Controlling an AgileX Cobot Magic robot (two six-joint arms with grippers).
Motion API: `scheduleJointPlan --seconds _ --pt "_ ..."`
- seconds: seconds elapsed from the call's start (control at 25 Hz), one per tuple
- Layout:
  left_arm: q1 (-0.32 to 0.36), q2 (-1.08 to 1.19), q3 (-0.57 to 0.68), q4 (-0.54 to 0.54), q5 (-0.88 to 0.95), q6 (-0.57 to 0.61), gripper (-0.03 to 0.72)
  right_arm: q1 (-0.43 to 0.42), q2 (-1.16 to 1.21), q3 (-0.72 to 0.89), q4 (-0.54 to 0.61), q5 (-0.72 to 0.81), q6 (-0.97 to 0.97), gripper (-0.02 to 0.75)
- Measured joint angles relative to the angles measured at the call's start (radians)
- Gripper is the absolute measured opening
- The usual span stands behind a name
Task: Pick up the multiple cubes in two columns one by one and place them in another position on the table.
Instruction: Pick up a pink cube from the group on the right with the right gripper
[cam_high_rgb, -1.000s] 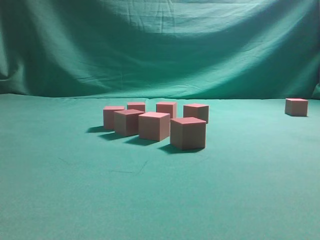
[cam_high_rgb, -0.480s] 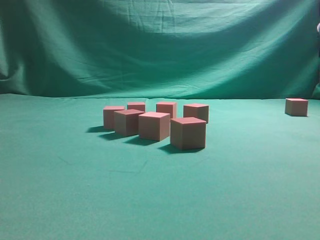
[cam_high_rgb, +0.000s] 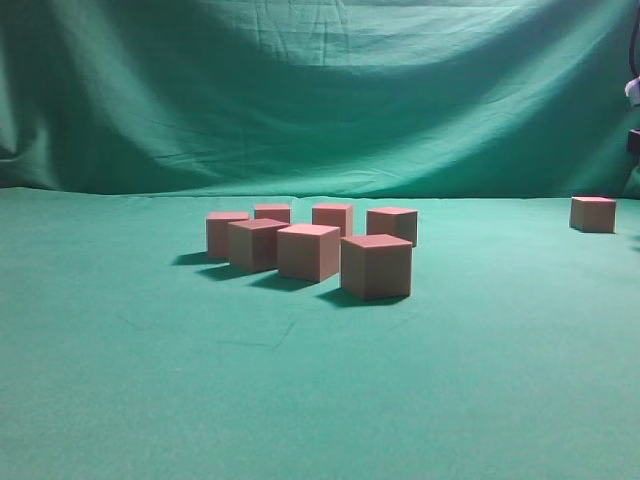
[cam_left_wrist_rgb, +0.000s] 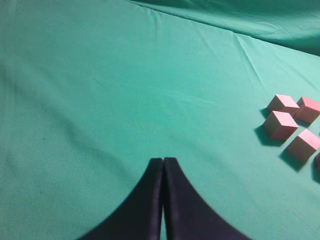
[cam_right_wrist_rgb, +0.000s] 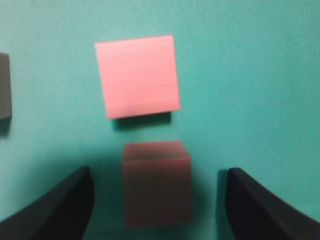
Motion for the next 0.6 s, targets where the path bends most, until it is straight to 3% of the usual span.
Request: scheduleJointPlan --seconds 0.08,0.32,0.6 --pt "0.000 0.000 0.000 0.000 0.000 0.000 0.000 0.000 0.009 0.000 0.000 -0.004 0.000 0.530" --pt "0.000 0.000 0.000 0.000 0.000 0.000 0.000 0.000 0.021 -0.001 0.002 0.002 0.000 0.265" --pt "0.000 0.000 0.000 0.000 0.000 0.000 0.000 0.000 0.029 -0.070 0.002 0.125 0.036 0.271"
